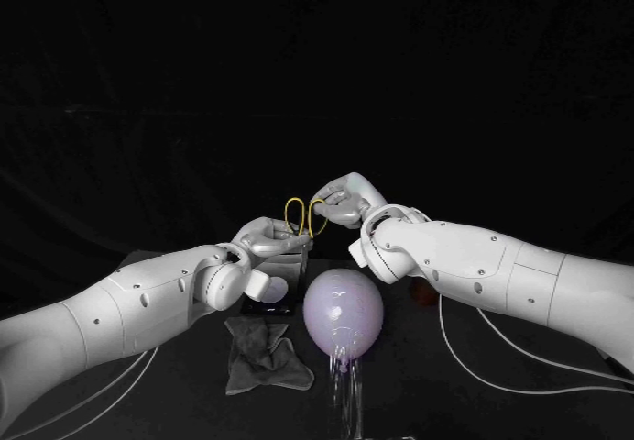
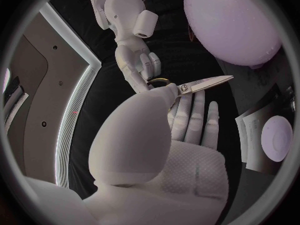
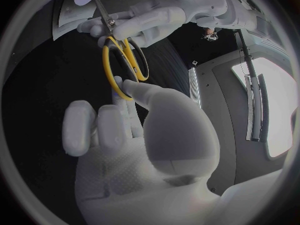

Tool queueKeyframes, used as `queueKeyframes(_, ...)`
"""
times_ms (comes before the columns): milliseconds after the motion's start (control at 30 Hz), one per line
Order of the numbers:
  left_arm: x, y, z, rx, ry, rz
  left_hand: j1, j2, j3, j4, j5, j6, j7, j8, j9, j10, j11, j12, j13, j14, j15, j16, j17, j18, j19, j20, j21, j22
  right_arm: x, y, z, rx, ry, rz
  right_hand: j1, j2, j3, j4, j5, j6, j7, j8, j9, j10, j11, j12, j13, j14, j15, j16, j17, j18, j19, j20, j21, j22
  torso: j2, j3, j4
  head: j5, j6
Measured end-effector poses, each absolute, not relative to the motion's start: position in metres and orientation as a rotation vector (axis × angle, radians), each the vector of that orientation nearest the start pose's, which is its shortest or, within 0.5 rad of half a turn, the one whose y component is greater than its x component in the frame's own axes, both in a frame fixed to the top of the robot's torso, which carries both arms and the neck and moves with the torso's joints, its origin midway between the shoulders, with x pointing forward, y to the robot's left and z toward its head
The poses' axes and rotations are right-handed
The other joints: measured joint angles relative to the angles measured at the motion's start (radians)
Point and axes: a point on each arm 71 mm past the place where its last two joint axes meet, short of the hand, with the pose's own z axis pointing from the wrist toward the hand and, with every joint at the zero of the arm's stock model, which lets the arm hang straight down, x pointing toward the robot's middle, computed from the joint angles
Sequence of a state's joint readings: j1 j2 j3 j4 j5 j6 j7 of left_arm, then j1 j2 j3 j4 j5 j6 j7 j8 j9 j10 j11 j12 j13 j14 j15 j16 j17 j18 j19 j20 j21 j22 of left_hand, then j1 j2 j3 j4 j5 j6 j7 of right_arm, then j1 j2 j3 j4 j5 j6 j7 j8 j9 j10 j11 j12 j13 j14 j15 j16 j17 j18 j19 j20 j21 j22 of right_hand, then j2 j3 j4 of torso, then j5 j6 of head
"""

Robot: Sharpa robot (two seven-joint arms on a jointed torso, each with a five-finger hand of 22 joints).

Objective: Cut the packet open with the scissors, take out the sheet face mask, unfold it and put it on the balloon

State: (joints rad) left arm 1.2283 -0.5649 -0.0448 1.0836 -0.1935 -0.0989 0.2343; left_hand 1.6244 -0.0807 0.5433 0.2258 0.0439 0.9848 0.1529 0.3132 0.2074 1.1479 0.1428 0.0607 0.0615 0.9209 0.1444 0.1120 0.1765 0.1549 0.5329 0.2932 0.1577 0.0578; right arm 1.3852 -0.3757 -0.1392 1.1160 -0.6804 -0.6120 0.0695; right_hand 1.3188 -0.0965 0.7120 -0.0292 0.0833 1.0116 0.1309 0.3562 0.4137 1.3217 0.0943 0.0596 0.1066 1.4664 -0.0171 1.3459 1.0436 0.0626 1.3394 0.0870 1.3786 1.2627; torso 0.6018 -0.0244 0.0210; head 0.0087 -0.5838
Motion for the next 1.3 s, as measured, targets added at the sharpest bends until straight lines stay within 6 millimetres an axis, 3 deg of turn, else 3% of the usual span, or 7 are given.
queueKeyframes(167, 0.562, 0.183, -0.198, -0.955, 1.635, -1.434, -0.08, -0.019, 0.089, -0.051, 0.0, -0.01, -0.001, 0.032, 0.0, 0.014, 0.003, 0.0, 0.0, 0.005, 0.002, -0.008, -0.003, 0.0, 0.023, 0.0, 0.004, 0.003, 0.569, -0.09, -0.126, 0.429, 1.452, 1.006, -0.043, -0.021, -0.036, 0.003, 0.009, -0.078, 0.031, -0.042, -0.001, -0.08, -0.01, 0.001, -0.028, -0.007, 0.025, -0.015, -0.03, 0.03, -0.101, 0.02, -0.088, -0.12, 0.0, -0.0004, -0.0002, 0.003, 0.002)
queueKeyframes(300, 0.563, 0.187, -0.199, -0.966, 1.622, -1.428, -0.1, -0.018, 0.113, -0.074, 0.0, -0.016, 0.005, 0.043, 0.0, 0.018, 0.0, -0.001, 0.0, 0.007, 0.0, -0.008, -0.003, 0.0, 0.047, 0.0, 0.015, 0.005, 0.571, -0.095, -0.128, 0.417, 1.477, 1.006, -0.078, -0.058, -0.075, 0.007, -0.02, -0.15, 0.076, -0.103, -0.022, -0.218, 0.036, 0.001, -0.044, -0.209, 0.07, -0.27, -0.424, 0.098, -0.408, 0.055, -0.372, -0.451, 0.0, -0.0005, -0.0003, 0.006, 0.003)
queueKeyframes(567, 0.566, 0.198, -0.199, -0.971, 1.607, -1.402, -0.147, -0.013, 0.15, -0.106, 0.0, -0.028, 0.013, 0.065, 0.0, 0.023, -0.005, -0.003, 0.0, 0.018, -0.004, -0.012, -0.003, -0.001, 0.122, -0.001, 0.043, 0.014, 0.572, -0.115, -0.132, 0.385, 1.482, 1.021, -0.078, -0.084, -0.156, 0.005, -0.019, -0.206, 0.08, -0.168, -0.048, -0.322, 0.086, 0.001, -0.044, -0.603, 0.144, -0.728, -0.671, 0.103, -0.696, 0.124, -0.76, -0.689, -0.001, -0.0005, -0.0001, 0.012, 0.006)
queueKeyframes(733, 0.567, 0.205, -0.2, -0.953, 1.616, -1.378, -0.165, -0.011, 0.162, -0.118, 0.0, -0.034, 0.015, 0.072, 0.052, 0.032, -0.007, -0.003, 0.001, 0.03, -0.009, -0.012, -0.003, -0.001, 0.185, -0.002, 0.072, 0.024, 0.573, -0.135, -0.131, 0.366, 1.46, 1.029, -0.074, -0.08, -0.262, 0.014, -0.024, -0.23, 0.069, -0.197, -0.063, -0.362, 0.111, 0.001, -0.044, -0.679, 0.189, -0.894, -0.76, 0.098, -0.739, 0.184, -0.977, -0.842, -0.001, 0.0002, -0.0001, 0.02, 0.009)
queueKeyframes(1000, 0.569, 0.216, -0.202, -0.899, 1.676, -1.331, -0.193, 0.001, 0.16, -0.156, 0.0, -0.047, 0.023, 0.089, 0.053, 0.047, -0.003, -0.002, 0.001, 0.058, -0.014, -0.002, 0.006, -0.001, 0.262, -0.013, 0.128, 0.045, 0.571, -0.175, -0.128, 0.341, 1.418, 1.018, -0.004, -0.014, -0.287, -0.014, -0.024, -0.164, 0.08, -0.19, -0.075, -0.321, 0.093, 0.012, -0.043, -0.585, 0.169, -0.958, -0.806, 0.114, -0.605, 0.183, -1.054, -0.928, -0.003, 0.002, -0.0007, 0.04, 0.011)
queueKeyframes(1167, 0.574, 0.221, -0.197, -0.854, 1.725, -1.296, -0.207, 0.012, 0.139, -0.178, 0.004, -0.052, 0.025, 0.096, 0.053, 0.058, -0.009, 0.0, 0.002, 0.158, -0.039, 0.056, 0.034, 0.019, 0.319, -0.037, 0.186, 0.073, 0.561, -0.184, -0.116, 0.262, 1.395, 1.03, 0.039, -0.008, -0.243, -0.055, 0.008, -0.093, 0.072, -0.182, -0.085, -0.243, 0.051, 0.017, -0.043, -0.31, 0.091, -0.886, -0.773, 0.114, -0.366, 0.091, -0.891, -0.852, -0.003, 0.0052, -0.0013, 0.056, 0.01)
queueKeyframes(1300, 0.578, 0.224, -0.19, -0.817, 1.773, -1.269, -0.209, 0.015, 0.133, -0.184, 0.005, -0.053, 0.024, 0.096, 0.053, 0.061, -0.011, 0.0, 0.002, 0.172, -0.046, 0.064, 0.041, 0.019, 0.326, -0.044, 0.206, 0.084, 0.547, -0.175, -0.101, 0.114, 1.378, 1.042, 0.037, -0.01, -0.212, -0.074, 0.044, -0.047, 0.048, -0.184, -0.098, -0.181, 0.014, 0.015, -0.043, -0.024, 0.029, -0.648, -0.633, 0.106, -0.172, 0.026, -0.587, -0.613, -0.003, 0.0086, -0.002, 0.065, 0.007)
